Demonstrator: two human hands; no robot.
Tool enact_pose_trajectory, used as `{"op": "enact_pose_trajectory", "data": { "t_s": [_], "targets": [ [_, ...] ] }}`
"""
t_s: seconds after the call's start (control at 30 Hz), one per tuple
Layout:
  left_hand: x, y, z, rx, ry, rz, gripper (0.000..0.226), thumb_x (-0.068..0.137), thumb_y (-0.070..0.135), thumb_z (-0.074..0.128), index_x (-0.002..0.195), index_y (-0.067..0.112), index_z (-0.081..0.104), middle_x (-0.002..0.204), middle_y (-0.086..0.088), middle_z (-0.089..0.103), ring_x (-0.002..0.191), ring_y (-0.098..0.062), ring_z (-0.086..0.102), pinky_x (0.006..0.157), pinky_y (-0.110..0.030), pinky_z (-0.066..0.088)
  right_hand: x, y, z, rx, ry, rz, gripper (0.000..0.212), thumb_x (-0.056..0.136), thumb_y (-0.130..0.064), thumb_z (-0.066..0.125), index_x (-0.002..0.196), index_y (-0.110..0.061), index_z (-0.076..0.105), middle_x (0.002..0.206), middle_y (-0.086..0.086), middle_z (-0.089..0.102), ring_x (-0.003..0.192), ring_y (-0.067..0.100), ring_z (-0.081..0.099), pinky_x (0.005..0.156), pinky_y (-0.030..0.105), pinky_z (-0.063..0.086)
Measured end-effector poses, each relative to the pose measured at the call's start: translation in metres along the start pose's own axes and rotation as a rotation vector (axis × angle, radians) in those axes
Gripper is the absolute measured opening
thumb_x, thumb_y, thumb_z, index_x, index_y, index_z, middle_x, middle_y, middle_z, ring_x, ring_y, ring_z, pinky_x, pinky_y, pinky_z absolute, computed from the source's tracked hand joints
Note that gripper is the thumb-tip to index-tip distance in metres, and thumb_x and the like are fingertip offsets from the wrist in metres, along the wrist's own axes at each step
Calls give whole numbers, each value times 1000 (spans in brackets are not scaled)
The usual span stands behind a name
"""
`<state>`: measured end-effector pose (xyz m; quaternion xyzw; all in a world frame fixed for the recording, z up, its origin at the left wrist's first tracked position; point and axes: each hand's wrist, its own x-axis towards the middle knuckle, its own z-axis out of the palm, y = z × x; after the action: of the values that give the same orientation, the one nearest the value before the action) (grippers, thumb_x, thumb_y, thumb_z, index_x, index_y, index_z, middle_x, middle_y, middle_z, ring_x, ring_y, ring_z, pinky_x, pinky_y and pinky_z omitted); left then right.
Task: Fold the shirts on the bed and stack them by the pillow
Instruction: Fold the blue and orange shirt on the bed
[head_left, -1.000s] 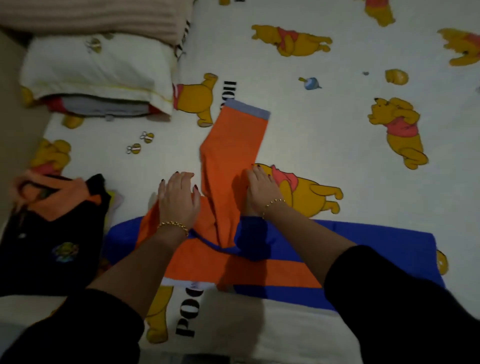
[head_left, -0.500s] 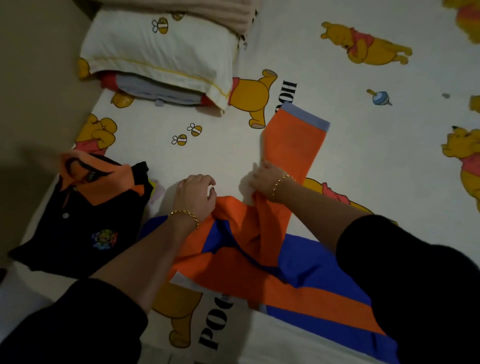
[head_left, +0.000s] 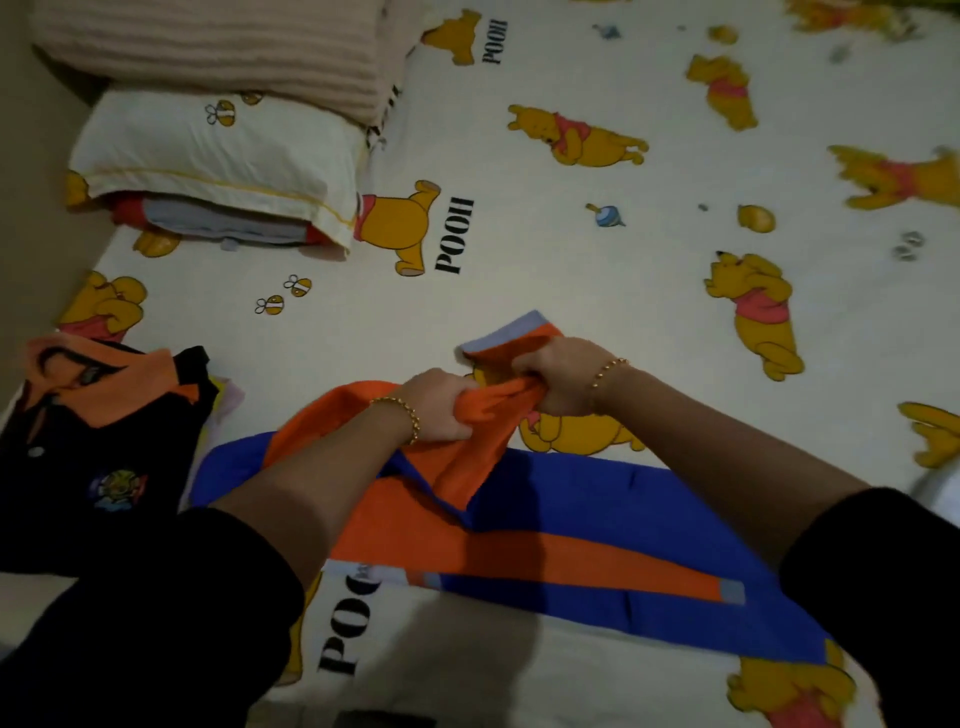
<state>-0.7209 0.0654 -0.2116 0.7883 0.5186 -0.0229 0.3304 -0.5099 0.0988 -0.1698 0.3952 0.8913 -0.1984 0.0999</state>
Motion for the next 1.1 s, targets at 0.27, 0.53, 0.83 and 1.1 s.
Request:
{"op": "enact_pose_trajectory", "data": {
  "t_s": [0.27, 0.53, 0.83, 1.1],
  "targets": [
    [-40, -5, 11, 452, 49, -125, 23, 83, 15, 57, 105, 20, 54, 106, -3, 63, 100, -23, 58, 80, -34, 45, -85, 30, 29, -275, -280, 347, 37, 87, -36, 59, 124, -33, 51, 111, 1, 63, 103, 20, 58, 97, 35, 34],
    [-87, -11, 95, 653, 144, 26, 30, 56, 1, 81, 72, 18, 62, 66, -1, 65, 59, -23, 61, 58, -28, 47, -173, 12, 142, -449, -59, 500, 13, 81, -24, 67, 93, -24, 62, 73, -6, 66, 82, 20, 63, 99, 43, 25],
    [-115, 0, 126, 132, 45, -182, 23, 80, 31, 59, 100, 25, 50, 97, 7, 54, 97, -17, 52, 81, -30, 39, -208, -2, 190, -36, -191, 693, 41, 84, -18, 53, 123, -19, 42, 117, 3, 56, 108, 22, 52, 97, 37, 41],
    [-54, 22, 119, 334, 348, -25, 43, 92, 27, 55, 133, 14, 49, 131, -5, 53, 119, -22, 49, 98, -39, 41, -165, 40, 183, -72, 103, 624, 45, 98, -27, 44, 142, -20, 37, 146, 3, 38, 135, 23, 34, 106, 43, 33]
  ]
}}
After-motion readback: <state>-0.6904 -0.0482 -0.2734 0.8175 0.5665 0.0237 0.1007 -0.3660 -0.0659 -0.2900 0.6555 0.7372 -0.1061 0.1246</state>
